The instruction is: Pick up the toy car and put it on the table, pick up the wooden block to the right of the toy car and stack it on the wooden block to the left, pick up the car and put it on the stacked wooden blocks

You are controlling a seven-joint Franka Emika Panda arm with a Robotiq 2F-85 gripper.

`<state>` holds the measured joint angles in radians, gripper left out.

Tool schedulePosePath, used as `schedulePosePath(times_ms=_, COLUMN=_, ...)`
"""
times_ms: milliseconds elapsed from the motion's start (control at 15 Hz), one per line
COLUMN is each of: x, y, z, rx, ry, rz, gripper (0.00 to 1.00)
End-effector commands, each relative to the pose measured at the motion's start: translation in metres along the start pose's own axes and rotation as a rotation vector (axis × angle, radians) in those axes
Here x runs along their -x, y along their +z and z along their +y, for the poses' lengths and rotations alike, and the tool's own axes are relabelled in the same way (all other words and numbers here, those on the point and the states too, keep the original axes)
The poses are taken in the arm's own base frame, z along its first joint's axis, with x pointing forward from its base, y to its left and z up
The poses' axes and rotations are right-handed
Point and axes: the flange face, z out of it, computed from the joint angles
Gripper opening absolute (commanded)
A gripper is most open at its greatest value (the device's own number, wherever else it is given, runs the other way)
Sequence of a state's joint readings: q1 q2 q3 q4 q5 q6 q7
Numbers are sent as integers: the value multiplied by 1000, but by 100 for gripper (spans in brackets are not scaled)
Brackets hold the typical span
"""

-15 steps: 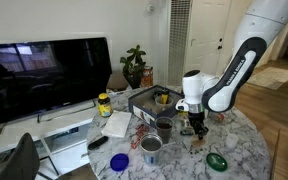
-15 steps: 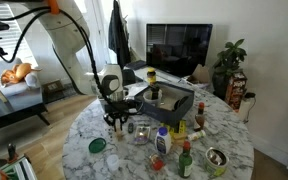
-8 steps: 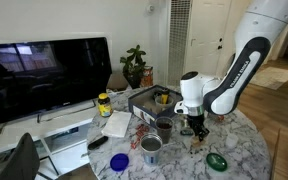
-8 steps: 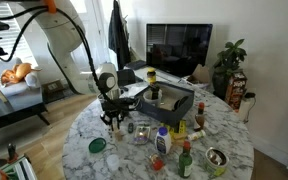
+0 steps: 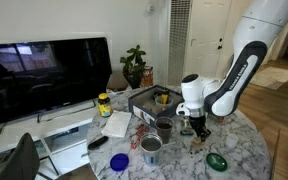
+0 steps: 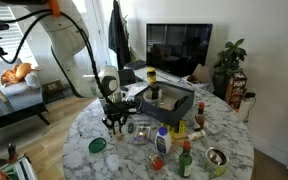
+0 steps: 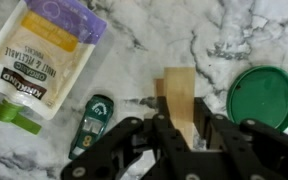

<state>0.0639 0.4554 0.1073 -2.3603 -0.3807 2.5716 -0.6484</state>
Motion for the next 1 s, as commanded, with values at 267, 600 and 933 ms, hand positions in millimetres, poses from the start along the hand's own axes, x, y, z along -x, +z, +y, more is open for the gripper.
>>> schedulePosePath(times_ms=267, x=-5, y=9, z=2, rx=16, ry=13, rz=54, gripper=7)
schedulePosePath(times_ms=600, x=-6, y=13, z=3, rx=21, ry=10, rz=61, gripper=7)
schedulePosePath(times_ms=933, x=-5, y=6, z=4, rx=36, ry=18, rz=70, gripper=69)
